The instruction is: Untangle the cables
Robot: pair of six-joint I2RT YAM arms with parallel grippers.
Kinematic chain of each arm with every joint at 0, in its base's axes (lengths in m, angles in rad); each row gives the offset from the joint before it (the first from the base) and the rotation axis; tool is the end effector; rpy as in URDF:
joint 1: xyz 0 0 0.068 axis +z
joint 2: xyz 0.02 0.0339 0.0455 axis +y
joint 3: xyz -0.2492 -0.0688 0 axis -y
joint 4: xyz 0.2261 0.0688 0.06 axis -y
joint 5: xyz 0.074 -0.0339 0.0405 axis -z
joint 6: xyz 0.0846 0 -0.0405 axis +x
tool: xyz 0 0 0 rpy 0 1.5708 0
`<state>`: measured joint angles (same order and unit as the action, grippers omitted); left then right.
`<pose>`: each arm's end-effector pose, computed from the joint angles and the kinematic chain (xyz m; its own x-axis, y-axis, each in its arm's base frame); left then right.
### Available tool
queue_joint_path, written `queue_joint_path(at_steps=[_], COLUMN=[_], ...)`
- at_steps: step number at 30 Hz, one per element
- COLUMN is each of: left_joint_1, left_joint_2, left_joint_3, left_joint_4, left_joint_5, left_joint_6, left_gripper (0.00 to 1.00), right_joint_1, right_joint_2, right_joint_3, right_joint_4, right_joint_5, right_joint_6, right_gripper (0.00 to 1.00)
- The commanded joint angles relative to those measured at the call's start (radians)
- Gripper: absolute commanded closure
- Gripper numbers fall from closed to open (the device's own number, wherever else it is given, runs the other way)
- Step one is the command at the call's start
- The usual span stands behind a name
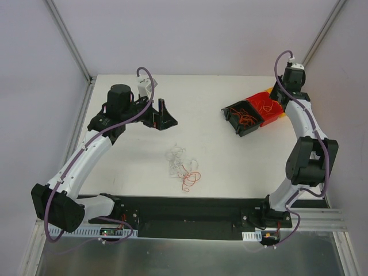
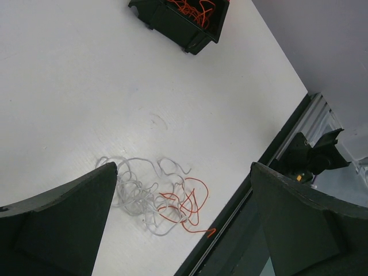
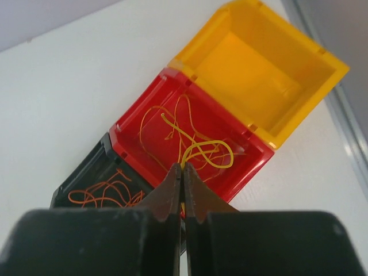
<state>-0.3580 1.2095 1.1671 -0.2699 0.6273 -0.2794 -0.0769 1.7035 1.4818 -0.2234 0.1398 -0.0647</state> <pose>0.2598 -0.1502 0.3532 -0.4991 -0.0517 -0.8650 0.6962 0.5704 -0.4358 0.4270 -0.0447 0.3014 -0.4414 -0.0302 -0.8968 0.1733 0.9777 -0.1182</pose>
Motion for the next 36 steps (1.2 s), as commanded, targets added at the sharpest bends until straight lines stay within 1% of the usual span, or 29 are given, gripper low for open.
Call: queue_joint_path(at_steps=[1,3,10,12,13,14,16,20,21,23,25,28,31,32,34,36], left_joint_1=[0.007,0.007,0.007,0.007,0.007,0.007,0.007,0.007,0.007,0.007,0.007,0.007,0.007,0.007,0.005,0.005], left_joint_2=[-0.005,-0.001,0.008,0.015,0.021,0.021,0.030,0.048,0.053,0.064,0.073,0.094,0.122,0.128,0.146,0.165], left_joint_3=[0.011,0.011,0.009,0.009,0.009,0.008,0.006,0.006,0.005,0.005,0.006,0.005,0.005,0.005,0.006,0.006], left_joint_4=[0.015,0.017,0.017,0.017,0.017,0.017,0.015,0.017,0.017,0.017,0.017,0.017,0.017,0.018,0.015,0.017], left_joint_5=[0.017,0.018,0.022,0.023,0.025,0.022,0.018,0.023,0.025,0.026,0.032,0.037,0.041,0.045,0.051,0.057], left_joint_6=[0.016,0.014,0.014,0.013,0.013,0.013,0.013,0.009,0.008,0.006,0.002,-0.001,-0.006,-0.006,-0.006,-0.009], left_gripper=[0.01,0.01,0.01,0.01,0.01,0.01,0.01,0.01,0.01,0.01,0.01,0.01,0.01,0.01,0.01,0.01], right_joint_1=[-0.004,-0.006,-0.024,-0.024,-0.024,-0.023,-0.021,-0.018,-0.018,-0.008,0.029,0.181,0.362,0.412,0.501,0.570], right_joint_2=[0.037,0.076,0.252,0.280,0.285,0.278,0.225,0.073,0.033,-0.063,-0.148,-0.261,-0.343,-0.361,-0.381,-0.392], right_joint_3=[-0.051,-0.040,0.168,0.224,0.250,0.270,0.258,0.167,0.138,0.034,-0.105,-0.314,-0.460,-0.524,-0.599,-0.656], right_joint_4=[0.055,0.027,-0.169,-0.235,-0.275,-0.301,-0.329,-0.335,-0.338,-0.317,-0.239,-0.121,-0.047,-0.015,0.024,0.051], right_joint_5=[-0.129,-0.126,-0.129,-0.126,-0.120,-0.115,-0.109,-0.088,-0.089,-0.129,-0.247,-0.308,-0.315,-0.344,-0.409,-0.480], right_joint_6=[0.046,0.054,0.006,0.002,0.000,-0.001,0.000,0.025,0.035,0.089,0.135,0.189,0.209,0.218,0.265,0.261], right_gripper=[1.00,1.00,0.99,0.85,0.74,0.65,0.53,0.42,0.41,0.41,0.41,0.41,0.41,0.41,0.41,0.41])
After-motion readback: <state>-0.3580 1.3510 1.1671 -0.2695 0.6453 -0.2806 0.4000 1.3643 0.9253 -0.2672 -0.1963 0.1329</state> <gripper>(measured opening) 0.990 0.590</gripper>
